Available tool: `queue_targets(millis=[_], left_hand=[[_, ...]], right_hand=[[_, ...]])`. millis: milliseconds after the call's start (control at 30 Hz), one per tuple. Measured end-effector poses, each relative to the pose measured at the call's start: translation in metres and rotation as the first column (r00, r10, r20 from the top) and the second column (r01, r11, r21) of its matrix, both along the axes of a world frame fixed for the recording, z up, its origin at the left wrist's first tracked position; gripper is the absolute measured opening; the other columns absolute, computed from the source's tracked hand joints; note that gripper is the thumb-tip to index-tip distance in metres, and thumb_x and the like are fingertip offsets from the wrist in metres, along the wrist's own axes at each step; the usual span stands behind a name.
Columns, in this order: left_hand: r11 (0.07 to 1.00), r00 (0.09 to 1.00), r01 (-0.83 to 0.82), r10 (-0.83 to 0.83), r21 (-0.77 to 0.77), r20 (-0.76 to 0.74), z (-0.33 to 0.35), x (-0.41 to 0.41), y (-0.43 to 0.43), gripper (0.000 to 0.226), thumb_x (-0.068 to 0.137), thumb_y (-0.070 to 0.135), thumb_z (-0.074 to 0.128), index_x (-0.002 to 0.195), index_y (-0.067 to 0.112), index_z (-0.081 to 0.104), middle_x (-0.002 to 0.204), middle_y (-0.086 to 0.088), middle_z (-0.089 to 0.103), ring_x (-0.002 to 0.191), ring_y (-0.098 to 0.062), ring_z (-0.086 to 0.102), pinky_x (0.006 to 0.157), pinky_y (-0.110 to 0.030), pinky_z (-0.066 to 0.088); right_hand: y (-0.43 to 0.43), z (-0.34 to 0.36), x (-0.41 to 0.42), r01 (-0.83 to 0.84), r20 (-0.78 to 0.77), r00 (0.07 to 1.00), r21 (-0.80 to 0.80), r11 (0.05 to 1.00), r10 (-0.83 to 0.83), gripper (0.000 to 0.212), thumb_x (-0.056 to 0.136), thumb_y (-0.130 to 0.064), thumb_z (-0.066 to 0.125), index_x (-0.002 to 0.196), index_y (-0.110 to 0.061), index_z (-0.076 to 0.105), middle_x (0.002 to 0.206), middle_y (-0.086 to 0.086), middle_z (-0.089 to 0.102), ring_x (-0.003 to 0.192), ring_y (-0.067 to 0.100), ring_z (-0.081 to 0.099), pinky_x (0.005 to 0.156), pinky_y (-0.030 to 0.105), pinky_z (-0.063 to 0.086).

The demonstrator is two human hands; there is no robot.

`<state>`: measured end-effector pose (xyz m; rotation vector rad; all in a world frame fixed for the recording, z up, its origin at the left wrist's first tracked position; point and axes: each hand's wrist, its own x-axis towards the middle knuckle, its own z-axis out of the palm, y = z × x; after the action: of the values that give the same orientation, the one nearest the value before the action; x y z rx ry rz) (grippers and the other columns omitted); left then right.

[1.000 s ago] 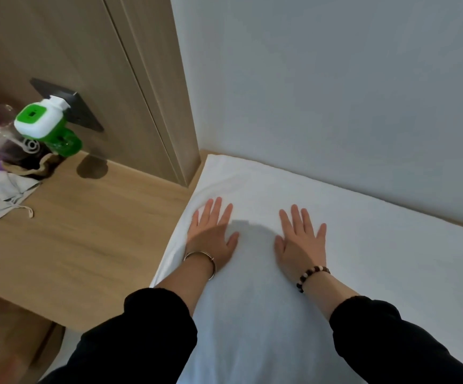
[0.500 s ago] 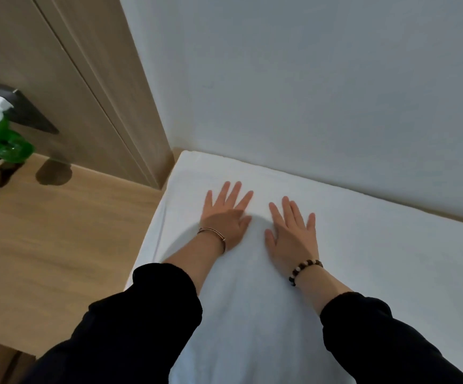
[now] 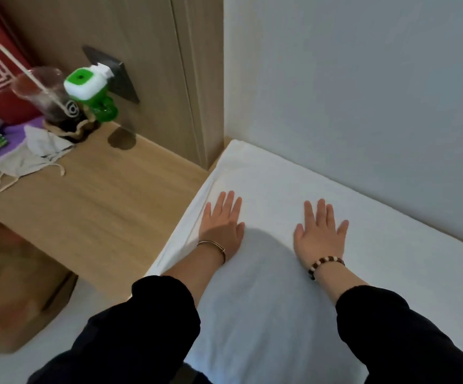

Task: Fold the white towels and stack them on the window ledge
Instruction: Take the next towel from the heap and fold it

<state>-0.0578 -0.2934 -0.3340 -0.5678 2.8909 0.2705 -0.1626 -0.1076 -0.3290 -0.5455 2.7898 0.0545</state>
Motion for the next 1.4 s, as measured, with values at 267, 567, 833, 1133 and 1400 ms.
queue_targets(millis=[267,567,833,1133,1400], left_hand=[[0.997,0.974,-0.076,0.081,0.031,-0.209,0.014,0.098,0.008,0.047,0.076,0.008,0.052,0.122,0.008,0.061,0.138,-0.019,0.049,0.132,-0.037,0.042,0.106,-0.054,0.032],[0.389,0.292,-0.763,0.92,0.516,-0.261,0.002,0.231,0.007,0.015,0.088,0.011,0.053,0.101,0.011,0.059,0.096,0.001,0.049,0.093,-0.017,0.046,0.082,-0.025,0.036],[0.196,0.303,-0.665,0.953,0.72,0.02,-0.029,0.257,0.017,0.032,0.087,0.014,0.062,0.119,0.009,0.06,0.111,-0.006,0.064,0.104,-0.021,0.059,0.094,-0.032,0.047],[0.177,0.391,-0.657,0.911,0.733,0.13,-0.056,0.278,-0.008,0.014,0.089,0.004,0.054,0.083,0.015,0.061,0.087,-0.008,0.058,0.083,-0.017,0.05,0.073,-0.018,0.041],[0.399,0.593,-0.62,0.802,0.676,0.071,-0.055,0.269,-0.023,0.019,0.087,0.026,0.063,0.099,0.014,0.07,0.094,-0.001,0.069,0.088,-0.015,0.061,0.079,-0.026,0.051]], right_hand=[[-0.088,0.02,0.067,-0.369,0.068,0.926,-0.052,0.928,0.372,0.058,0.101,-0.026,0.02,0.152,-0.015,-0.005,0.158,0.009,-0.015,0.146,0.026,-0.01,0.117,0.048,-0.001],[-0.122,0.017,0.146,-0.614,0.025,0.758,-0.31,0.726,0.652,0.058,0.095,-0.011,0.035,0.15,-0.01,0.016,0.159,0.012,0.0,0.146,0.025,0.003,0.118,0.041,0.002],[-0.142,0.012,0.168,-0.789,-0.2,0.538,-0.462,0.405,0.819,0.023,0.088,-0.005,0.052,0.108,-0.006,0.065,0.12,0.015,0.056,0.108,0.033,0.052,0.094,0.04,0.043],[-0.191,0.025,0.172,-0.966,-0.101,0.235,-0.138,0.22,0.967,0.02,0.089,-0.01,0.051,0.102,-0.01,0.067,0.103,0.006,0.061,0.101,0.025,0.051,0.071,0.025,0.029],[-0.211,0.028,0.164,-0.976,-0.04,0.2,-0.091,0.195,0.979,0.011,0.088,-0.013,0.056,0.086,-0.013,0.067,0.091,0.0,0.062,0.096,0.023,0.046,0.075,0.028,0.024]])
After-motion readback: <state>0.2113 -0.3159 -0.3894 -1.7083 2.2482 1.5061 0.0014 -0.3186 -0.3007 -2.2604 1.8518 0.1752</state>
